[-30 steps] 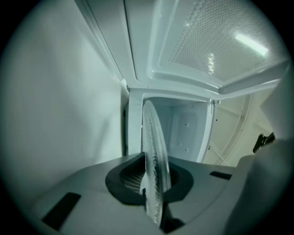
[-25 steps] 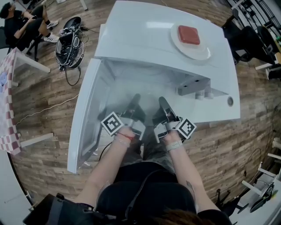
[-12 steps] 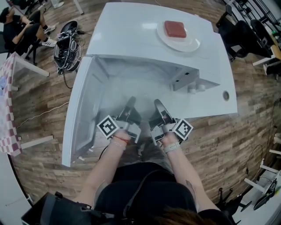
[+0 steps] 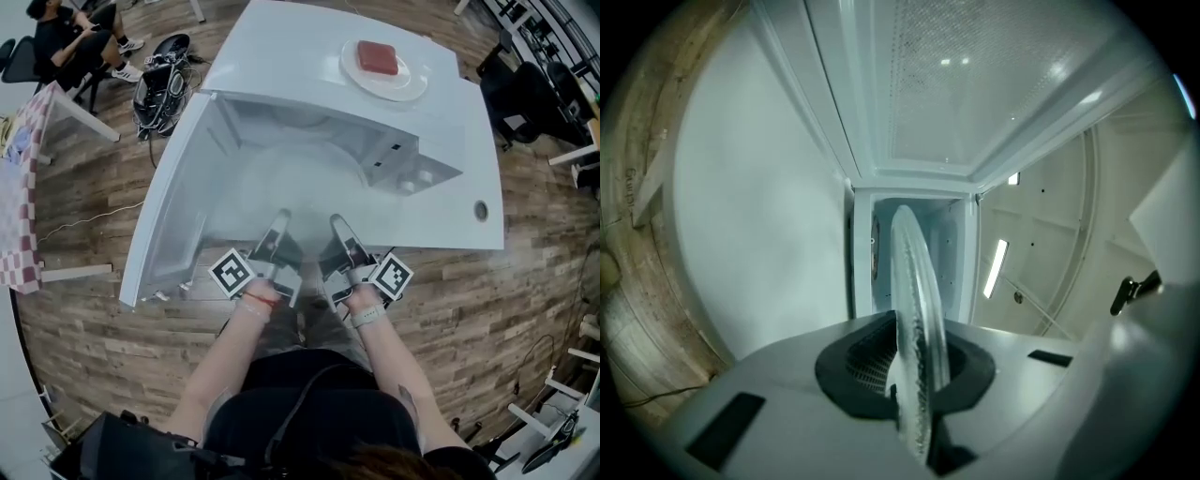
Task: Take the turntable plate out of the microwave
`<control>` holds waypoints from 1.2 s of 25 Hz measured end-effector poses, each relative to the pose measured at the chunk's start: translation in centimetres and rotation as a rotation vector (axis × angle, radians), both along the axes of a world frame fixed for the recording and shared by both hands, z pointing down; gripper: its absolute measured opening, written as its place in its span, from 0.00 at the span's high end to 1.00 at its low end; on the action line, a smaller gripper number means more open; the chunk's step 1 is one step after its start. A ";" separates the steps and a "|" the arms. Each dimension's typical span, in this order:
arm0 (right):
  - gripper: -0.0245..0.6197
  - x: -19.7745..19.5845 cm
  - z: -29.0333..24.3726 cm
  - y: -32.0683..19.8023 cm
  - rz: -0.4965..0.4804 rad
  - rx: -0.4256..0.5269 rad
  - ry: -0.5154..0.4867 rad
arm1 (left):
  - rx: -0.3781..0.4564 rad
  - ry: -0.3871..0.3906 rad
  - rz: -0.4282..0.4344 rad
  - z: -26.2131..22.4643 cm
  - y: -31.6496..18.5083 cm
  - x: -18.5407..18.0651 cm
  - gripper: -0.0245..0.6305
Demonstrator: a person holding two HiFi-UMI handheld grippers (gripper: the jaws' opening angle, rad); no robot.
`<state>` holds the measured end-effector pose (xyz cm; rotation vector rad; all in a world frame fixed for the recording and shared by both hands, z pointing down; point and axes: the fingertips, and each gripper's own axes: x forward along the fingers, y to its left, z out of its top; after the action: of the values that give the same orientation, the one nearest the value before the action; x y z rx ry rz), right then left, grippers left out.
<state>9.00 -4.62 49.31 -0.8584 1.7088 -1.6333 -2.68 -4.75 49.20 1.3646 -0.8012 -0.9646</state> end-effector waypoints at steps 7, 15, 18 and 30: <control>0.90 0.4 -0.1 2.4 -0.034 -0.005 -0.008 | -0.003 0.003 -0.034 0.0 2.8 0.5 0.92; 0.90 0.8 -0.2 4.4 -0.062 0.002 -0.012 | 0.007 0.001 -0.055 -0.3 5.1 0.9 0.92; 0.90 0.8 -0.3 5.1 -0.073 0.002 -0.017 | 0.004 0.006 -0.065 -0.3 5.8 0.9 0.92; 0.90 1.3 -0.2 8.5 -0.116 0.002 -0.014 | 0.001 0.019 -0.099 -0.3 9.7 1.5 0.92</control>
<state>10.35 3.88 49.10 -0.7575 1.7792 -1.7084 -1.23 4.90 48.92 1.3242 -0.8608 -1.0538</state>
